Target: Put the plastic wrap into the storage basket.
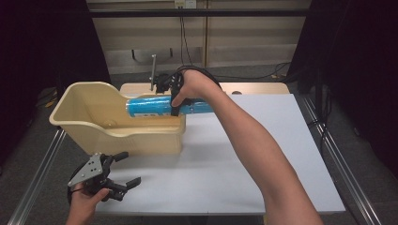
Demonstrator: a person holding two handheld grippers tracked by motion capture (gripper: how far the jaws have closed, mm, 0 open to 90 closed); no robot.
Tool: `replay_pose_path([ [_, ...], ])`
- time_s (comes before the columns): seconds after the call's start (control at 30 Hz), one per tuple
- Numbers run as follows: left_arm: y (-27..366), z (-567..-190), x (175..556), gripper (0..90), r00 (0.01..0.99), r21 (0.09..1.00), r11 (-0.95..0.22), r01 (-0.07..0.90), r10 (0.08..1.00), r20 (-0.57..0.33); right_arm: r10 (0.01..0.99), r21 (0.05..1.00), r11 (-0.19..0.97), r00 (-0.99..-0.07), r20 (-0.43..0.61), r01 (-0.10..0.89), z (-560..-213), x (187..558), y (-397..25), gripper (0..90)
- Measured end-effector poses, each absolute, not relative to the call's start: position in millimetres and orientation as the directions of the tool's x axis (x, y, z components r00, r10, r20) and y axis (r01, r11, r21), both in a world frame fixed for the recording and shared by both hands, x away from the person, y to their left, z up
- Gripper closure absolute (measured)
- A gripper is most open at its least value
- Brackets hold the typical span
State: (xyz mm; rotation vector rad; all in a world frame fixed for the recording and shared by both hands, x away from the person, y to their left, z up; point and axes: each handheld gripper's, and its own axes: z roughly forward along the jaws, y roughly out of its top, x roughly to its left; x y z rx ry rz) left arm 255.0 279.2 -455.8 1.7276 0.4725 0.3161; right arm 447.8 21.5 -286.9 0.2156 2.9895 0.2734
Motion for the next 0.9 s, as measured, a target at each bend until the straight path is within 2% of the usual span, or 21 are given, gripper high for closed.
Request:
replay_pose_path([
  [0.13, 279, -456, 255, 0.0, 0.878, 0.977, -0.157, 0.143, 0.475, -0.052, 0.177, 0.209, 0.967, -0.975, -0.134, 0.147, -276, 447, 20, 26.6],
  [0.27, 278, -456, 255, 0.0, 0.88, 0.977, -0.164, 0.136, 0.473, -0.043, 0.179, 0.227, 0.964, -0.972, -0.155, 0.142, -256, 443, 19, 26.6],
  [0.33, 278, -456, 255, 0.0, 0.88, 0.977, -0.167, 0.134, 0.473, -0.04, 0.197, 0.245, 0.957, -0.967, -0.164, 0.154, -248, 443, 15, 21.5],
  [0.37, 278, -456, 255, 0.0, 0.879, 0.977, -0.164, 0.135, 0.475, -0.042, 0.193, 0.269, 0.953, -0.963, -0.187, 0.138, -244, 442, 14, 22.1],
  [0.4, 278, -455, 255, 0.0, 0.881, 0.976, -0.17, 0.137, 0.471, -0.042, 0.216, 0.275, 0.947, -0.962, -0.166, 0.165, -240, 443, 12, 24.4],
  [0.5, 278, -455, 255, 0.0, 0.883, 0.976, -0.172, 0.136, 0.468, -0.041, 0.228, 0.278, 0.945, -0.956, -0.183, 0.172, -236, 441, 8, 20.1],
  [0.67, 277, -455, 255, 0.0, 0.882, 0.975, -0.172, 0.138, 0.469, -0.042, 0.264, 0.367, 0.911, -0.95, -0.168, 0.188, -231, 437, -1, 11.8],
  [0.9, 277, -455, 256, 0.0, 0.881, 0.976, -0.168, 0.141, 0.471, -0.046, 0.302, 0.454, 0.868, -0.94, -0.161, 0.201, -229, 431, -16, 8.0],
])
